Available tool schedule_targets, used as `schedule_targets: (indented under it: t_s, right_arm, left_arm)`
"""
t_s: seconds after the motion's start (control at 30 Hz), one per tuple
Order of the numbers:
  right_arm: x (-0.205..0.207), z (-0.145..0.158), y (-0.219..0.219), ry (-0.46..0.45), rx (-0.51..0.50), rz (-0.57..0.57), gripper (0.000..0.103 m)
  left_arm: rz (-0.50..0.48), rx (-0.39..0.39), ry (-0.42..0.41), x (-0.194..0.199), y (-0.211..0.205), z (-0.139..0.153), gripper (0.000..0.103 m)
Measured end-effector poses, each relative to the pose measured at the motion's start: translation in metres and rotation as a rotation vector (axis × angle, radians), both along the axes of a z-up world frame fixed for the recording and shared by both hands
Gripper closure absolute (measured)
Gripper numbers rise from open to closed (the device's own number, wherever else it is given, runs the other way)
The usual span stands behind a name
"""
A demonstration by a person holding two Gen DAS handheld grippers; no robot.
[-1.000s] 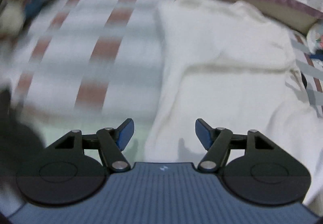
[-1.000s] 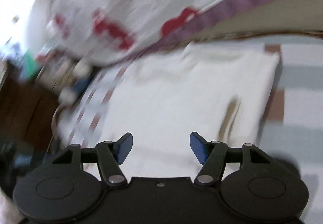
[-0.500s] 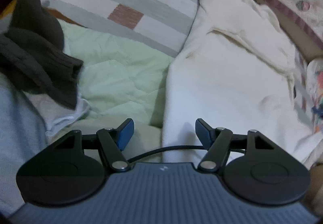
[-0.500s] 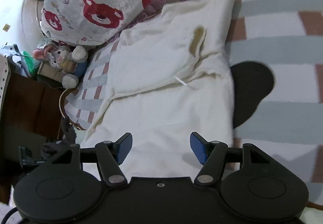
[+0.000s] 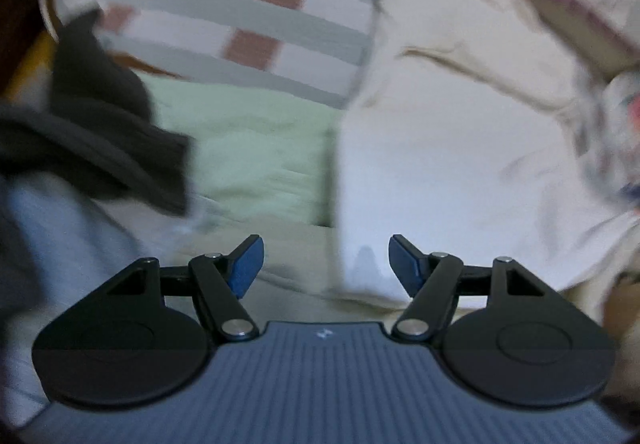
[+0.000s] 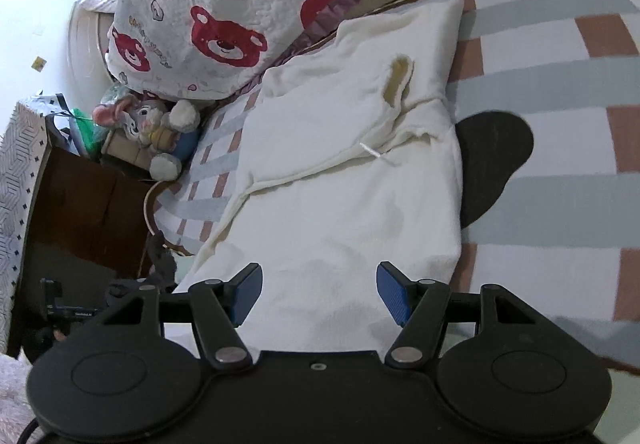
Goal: Fold clothes
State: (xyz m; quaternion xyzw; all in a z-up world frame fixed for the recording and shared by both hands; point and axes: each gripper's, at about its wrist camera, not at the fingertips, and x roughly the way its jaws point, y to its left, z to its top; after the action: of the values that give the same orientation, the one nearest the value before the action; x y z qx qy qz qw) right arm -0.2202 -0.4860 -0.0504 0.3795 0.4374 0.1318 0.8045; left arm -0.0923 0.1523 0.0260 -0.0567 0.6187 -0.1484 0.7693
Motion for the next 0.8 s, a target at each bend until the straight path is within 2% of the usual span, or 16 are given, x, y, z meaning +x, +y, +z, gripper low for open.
schedule_targets:
  t_s: [0.1,0.13,0.2,0.27,0.33,0.43,0.57,0.6,0.7,0.77,0.8]
  right_arm:
    - [0.000,-0.001,0.006,-0.008,-0.068,0.048,0.034]
    - [0.001,-0.002,0.009,-0.013,-0.095,0.065,0.034]
    - [0.005,-0.007,0.009,-0.007,-0.092,0.063,0.034]
    - [0.007,-0.017,0.006,0.040,-0.008,0.042,0.034]
    - [0.006,-0.025,0.004,0.083,0.028,0.024,0.034]
    - [0.006,-0.038,-0.001,0.140,0.012,0.005,0.033]
    - [0.009,-0.064,-0.011,0.240,0.049,-0.024,0.033]
    - [0.010,-0.069,-0.010,0.265,0.071,-0.012,0.033]
    - [0.007,-0.090,-0.011,0.353,0.251,-0.009,0.031]
    - [0.000,-0.104,-0.019,0.381,0.448,-0.085,0.030]
    - [-0.001,-0.101,-0.019,0.353,0.472,-0.086,0.030]
  left_arm:
    - [0.088,-0.119,-0.004,-0.003,-0.007,-0.013,0.035]
    - [0.088,-0.125,-0.006,0.000,-0.012,-0.016,0.035]
    - [0.043,-0.073,-0.023,0.004,-0.024,-0.019,0.035]
    - [-0.011,0.032,-0.026,0.007,-0.034,-0.021,0.035]
    - [-0.050,0.072,0.005,0.007,-0.037,-0.025,0.033]
    - [-0.012,0.091,0.075,0.007,-0.033,-0.037,0.032]
    - [0.081,0.051,0.123,0.010,-0.026,-0.049,0.029]
    - [0.085,0.045,0.126,0.010,-0.027,-0.050,0.029]
    - [0.097,0.045,0.121,0.009,-0.028,-0.053,0.026]
    - [0.113,0.056,0.062,0.008,-0.031,-0.049,0.027]
    - [0.079,0.070,0.033,0.008,-0.037,-0.048,0.027]
